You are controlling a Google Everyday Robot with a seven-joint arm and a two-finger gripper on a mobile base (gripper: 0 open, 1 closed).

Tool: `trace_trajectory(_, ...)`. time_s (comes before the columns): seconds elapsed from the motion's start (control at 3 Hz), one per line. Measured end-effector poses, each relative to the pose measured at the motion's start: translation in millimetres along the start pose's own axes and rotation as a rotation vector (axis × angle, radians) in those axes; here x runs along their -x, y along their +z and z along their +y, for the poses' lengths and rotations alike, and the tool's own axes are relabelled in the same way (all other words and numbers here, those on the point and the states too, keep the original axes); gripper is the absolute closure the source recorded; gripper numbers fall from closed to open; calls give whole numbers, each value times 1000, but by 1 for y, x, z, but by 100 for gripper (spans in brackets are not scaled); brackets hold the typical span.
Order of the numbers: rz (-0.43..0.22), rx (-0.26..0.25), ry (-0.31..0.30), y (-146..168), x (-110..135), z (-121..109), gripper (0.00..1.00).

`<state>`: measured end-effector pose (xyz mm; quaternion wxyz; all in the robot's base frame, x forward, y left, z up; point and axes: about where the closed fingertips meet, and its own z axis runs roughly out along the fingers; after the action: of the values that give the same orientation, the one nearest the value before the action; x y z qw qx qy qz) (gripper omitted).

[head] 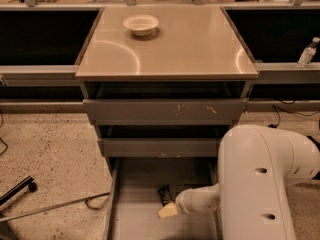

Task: Pick rxbar chocolate from bottom drawer and place on counter

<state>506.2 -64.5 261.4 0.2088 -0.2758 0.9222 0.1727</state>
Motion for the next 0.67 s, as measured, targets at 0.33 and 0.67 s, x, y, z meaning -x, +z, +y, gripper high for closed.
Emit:
trace_trajectory(0.33, 0, 0, 0, 0, 0, 0, 0)
trace_trajectory(0.67, 2, 18, -11, 28, 8, 4, 0)
